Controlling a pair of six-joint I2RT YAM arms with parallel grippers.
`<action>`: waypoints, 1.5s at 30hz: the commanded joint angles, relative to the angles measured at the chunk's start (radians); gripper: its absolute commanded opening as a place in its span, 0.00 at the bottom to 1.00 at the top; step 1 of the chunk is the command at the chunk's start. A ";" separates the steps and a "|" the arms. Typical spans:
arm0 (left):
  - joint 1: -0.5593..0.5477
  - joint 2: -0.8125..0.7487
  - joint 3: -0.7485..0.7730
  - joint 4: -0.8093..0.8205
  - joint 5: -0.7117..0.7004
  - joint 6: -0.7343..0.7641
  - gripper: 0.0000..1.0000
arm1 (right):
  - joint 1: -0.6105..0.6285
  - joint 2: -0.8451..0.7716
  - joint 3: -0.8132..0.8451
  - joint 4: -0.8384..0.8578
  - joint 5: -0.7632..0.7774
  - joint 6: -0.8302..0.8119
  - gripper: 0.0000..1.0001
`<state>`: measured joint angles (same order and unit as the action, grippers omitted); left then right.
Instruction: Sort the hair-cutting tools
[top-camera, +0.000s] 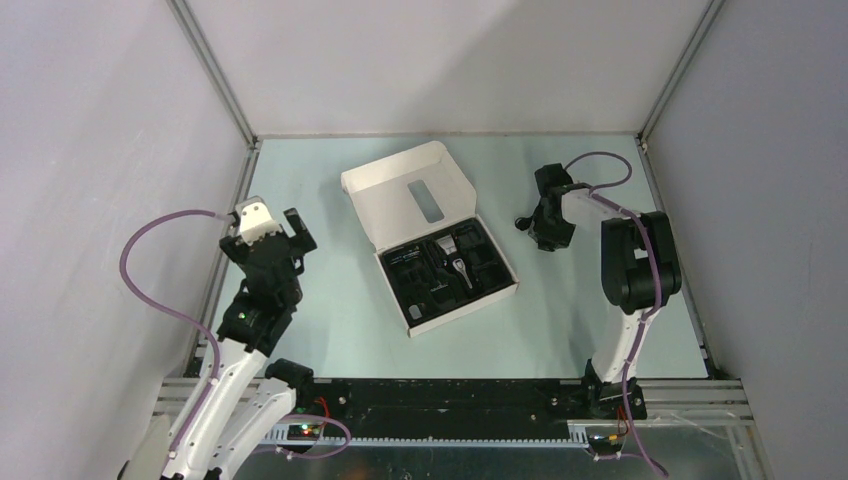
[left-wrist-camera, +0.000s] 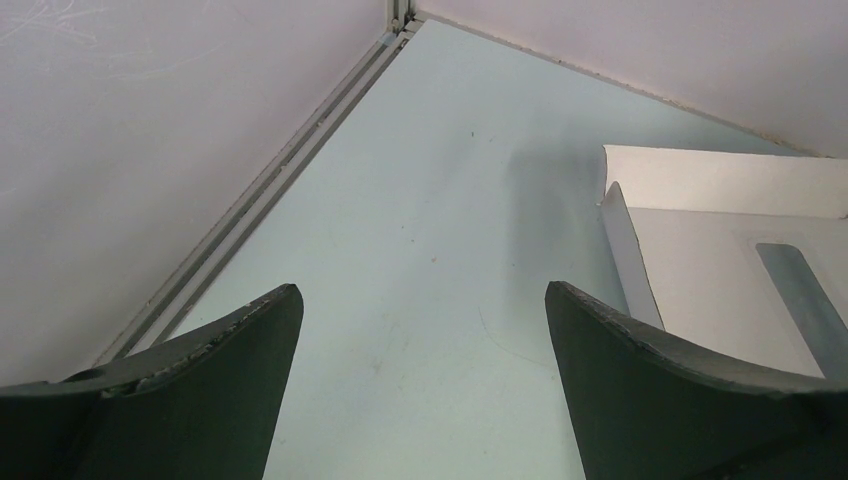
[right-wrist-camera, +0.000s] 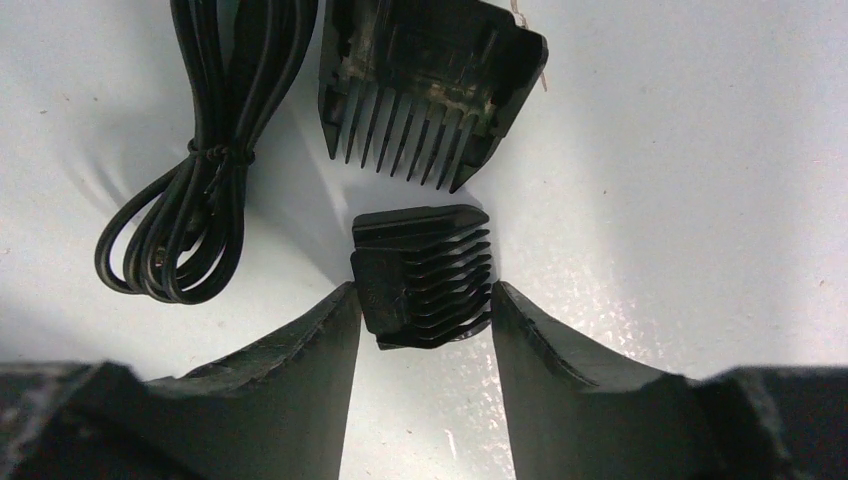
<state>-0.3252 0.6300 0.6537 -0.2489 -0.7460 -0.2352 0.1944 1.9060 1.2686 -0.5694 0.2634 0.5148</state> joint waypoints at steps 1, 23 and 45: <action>-0.007 -0.013 0.010 0.026 0.007 0.005 0.98 | -0.005 0.007 0.025 -0.032 0.039 -0.050 0.52; -0.008 -0.019 0.009 0.026 0.008 0.005 0.98 | 0.075 -0.173 0.026 -0.038 0.091 -0.218 0.51; -0.011 -0.007 0.009 0.026 0.010 0.008 0.98 | -0.111 -0.013 0.025 0.035 -0.269 -0.338 0.72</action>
<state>-0.3317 0.6220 0.6537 -0.2485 -0.7364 -0.2348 0.1040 1.8717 1.2743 -0.5636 0.0834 0.2043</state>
